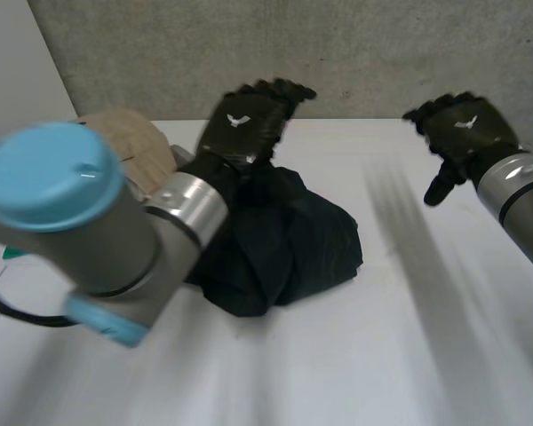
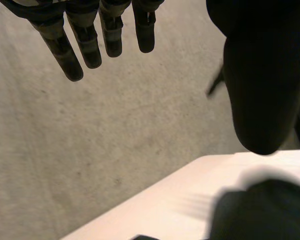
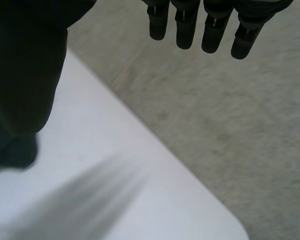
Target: Fold the laundry.
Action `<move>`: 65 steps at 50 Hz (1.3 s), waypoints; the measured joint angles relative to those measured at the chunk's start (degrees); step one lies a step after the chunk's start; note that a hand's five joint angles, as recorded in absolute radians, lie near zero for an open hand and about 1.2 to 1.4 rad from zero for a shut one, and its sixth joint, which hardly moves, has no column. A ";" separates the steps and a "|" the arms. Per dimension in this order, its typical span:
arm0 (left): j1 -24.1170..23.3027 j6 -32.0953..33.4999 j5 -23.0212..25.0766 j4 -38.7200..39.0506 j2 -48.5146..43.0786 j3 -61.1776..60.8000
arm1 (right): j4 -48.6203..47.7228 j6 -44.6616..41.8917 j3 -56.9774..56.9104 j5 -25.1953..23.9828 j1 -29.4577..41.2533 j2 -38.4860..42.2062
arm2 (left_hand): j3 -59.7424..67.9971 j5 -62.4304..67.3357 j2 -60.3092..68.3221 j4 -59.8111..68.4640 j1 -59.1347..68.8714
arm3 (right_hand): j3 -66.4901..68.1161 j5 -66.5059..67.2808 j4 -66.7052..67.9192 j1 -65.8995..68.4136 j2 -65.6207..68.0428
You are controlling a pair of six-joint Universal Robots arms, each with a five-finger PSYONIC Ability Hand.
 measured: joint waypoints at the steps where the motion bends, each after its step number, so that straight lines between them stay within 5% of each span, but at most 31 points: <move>1: 0.24 0.04 -0.02 -0.30 1.39 -1.02 | 0.57 -0.87 -0.18 -0.48 0.00 0.41 | 0.00 -0.02 0.00 0.00 0.00 | 0.00 0.00 0.00 0.00 0.00; 9: 1.19 0.85 -0.71 -2.87 11.40 -13.34 | 3.14 -10.30 0.03 -9.04 -0.30 6.32 | 0.00 0.02 0.00 0.01 0.01 | 0.01 -0.01 0.00 0.00 0.00; 18: -1.36 1.19 -6.63 -5.12 7.68 -18.73 | 1.79 -16.71 -0.55 -18.19 -0.45 14.52 | 0.05 0.16 0.11 0.12 0.16 | 0.00 0.00 0.00 0.00 0.00; 29: -6.68 1.47 -12.41 -5.28 -2.01 -15.86 | -10.38 -16.79 -3.35 -19.33 0.12 22.01 | 3.37 4.24 3.71 3.94 3.54 | 0.00 -0.01 0.00 0.00 0.00; 35: -6.52 1.55 -12.62 -5.16 -6.72 -13.00 | -13.80 -16.51 -5.65 -18.76 0.65 26.50 | 19.39 19.30 19.61 19.42 20.60 | 0.00 0.00 0.01 0.00 0.00; 36: -6.38 1.56 -12.60 -5.16 -7.31 -12.58 | -14.00 -16.50 -6.24 -18.65 0.96 27.38 | 29.96 30.08 30.41 30.61 32.66 | 0.57 0.50 0.63 0.36 0.50; 41: -5.53 1.60 -12.57 -5.13 -8.22 -11.40 | -14.05 -16.37 -8.94 -17.91 2.37 30.30 | 51.00 51.56 51.94 52.39 52.00 | 20.18 19.71 20.23 19.65 20.20; 45: -5.09 1.62 -12.56 -5.13 -6.65 -11.06 | -13.77 -16.09 -10.29 -17.29 3.25 31.14 | 52.83 52.48 53.67 54.37 52.07 | 47.04 45.79 47.14 43.43 47.75; 53: -4.24 3.19 -12.40 -5.19 6.08 -9.99 | -13.03 -10.04 -10.33 -13.94 4.20 23.27 | 53.28 52.46 54.27 54.75 52.07 | 55.61 53.05 56.37 50.47 54.70; 65: 0.32 11.40 -11.62 -5.78 19.75 0.65 | 1.85 -1.41 -15.69 -8.30 1.72 -2.75 | 53.79 52.46 54.42 54.79 52.07 | 55.76 53.77 56.46 50.47 54.70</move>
